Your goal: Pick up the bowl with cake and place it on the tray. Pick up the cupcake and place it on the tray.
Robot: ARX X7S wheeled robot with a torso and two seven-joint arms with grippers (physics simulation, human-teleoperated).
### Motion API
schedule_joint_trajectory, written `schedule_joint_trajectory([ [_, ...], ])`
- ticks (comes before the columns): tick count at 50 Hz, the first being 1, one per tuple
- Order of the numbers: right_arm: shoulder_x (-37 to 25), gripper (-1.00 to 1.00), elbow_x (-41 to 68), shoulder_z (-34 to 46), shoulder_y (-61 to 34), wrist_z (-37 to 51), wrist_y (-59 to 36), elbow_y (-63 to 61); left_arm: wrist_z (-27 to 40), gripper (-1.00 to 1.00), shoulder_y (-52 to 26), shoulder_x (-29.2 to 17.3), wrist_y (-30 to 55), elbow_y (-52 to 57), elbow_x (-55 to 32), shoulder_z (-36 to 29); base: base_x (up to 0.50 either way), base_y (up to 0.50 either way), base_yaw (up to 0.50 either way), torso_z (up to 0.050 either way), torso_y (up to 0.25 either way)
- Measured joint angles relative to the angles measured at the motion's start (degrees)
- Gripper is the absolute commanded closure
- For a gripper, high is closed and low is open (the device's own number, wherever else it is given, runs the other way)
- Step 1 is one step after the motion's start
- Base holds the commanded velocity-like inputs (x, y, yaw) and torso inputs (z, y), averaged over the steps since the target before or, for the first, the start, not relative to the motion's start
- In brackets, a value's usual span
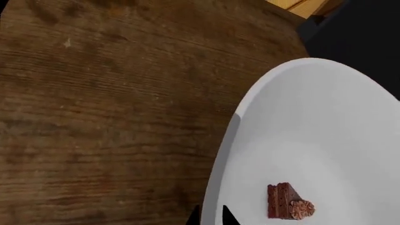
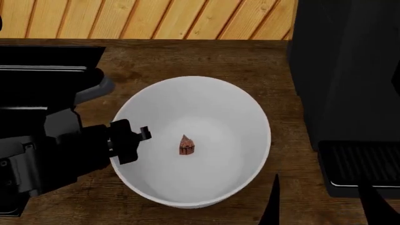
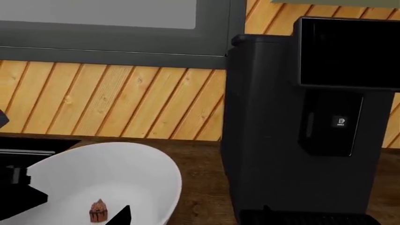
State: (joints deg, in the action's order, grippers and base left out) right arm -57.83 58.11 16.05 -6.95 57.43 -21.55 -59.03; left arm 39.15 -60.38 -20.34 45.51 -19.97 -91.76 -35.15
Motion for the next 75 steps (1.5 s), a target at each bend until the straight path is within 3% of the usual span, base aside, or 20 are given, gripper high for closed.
schedule_joint_trajectory([
  [5, -0.1, -1.00, 0.0, 0.6, -0.5, 0.3, 0.1, 0.1, 2.0, 1.00, 0.1, -0.9, 0.5, 2.6, -3.2, 0.6, 0.00, 0.00, 0.00, 0.000, 0.000],
  [21, 1.8, -1.00, -2.3, 3.3, -3.3, -1.7, 0.4, 1.2, 22.0, 1.00, 2.2, -8.2, -2.8, 26.7, -22.4, 9.6, 0.00, 0.00, 0.00, 0.000, 0.000],
  [32, 2.1, -1.00, -3.1, 3.8, -4.5, -4.2, 1.4, 3.0, 28.5, 1.00, 8.5, -11.2, -6.7, 39.1, -27.2, 14.7, 0.00, 0.00, 0.00, 0.000, 0.000],
  [57, 1.3, -1.00, -2.9, 4.7, -4.8, -2.4, 0.2, 1.7, 32.9, 1.00, 14.8, -13.5, -9.9, 47.7, -29.6, 18.4, -0.38, 0.00, 0.00, 0.000, 0.000],
  [75, 1.2, -1.00, -7.6, 5.5, -2.8, -2.6, 2.7, 1.3, 32.5, 1.00, 15.1, -13.9, -10.6, 48.3, -30.4, 18.3, -0.02, -0.18, 0.00, 0.000, 0.000],
])
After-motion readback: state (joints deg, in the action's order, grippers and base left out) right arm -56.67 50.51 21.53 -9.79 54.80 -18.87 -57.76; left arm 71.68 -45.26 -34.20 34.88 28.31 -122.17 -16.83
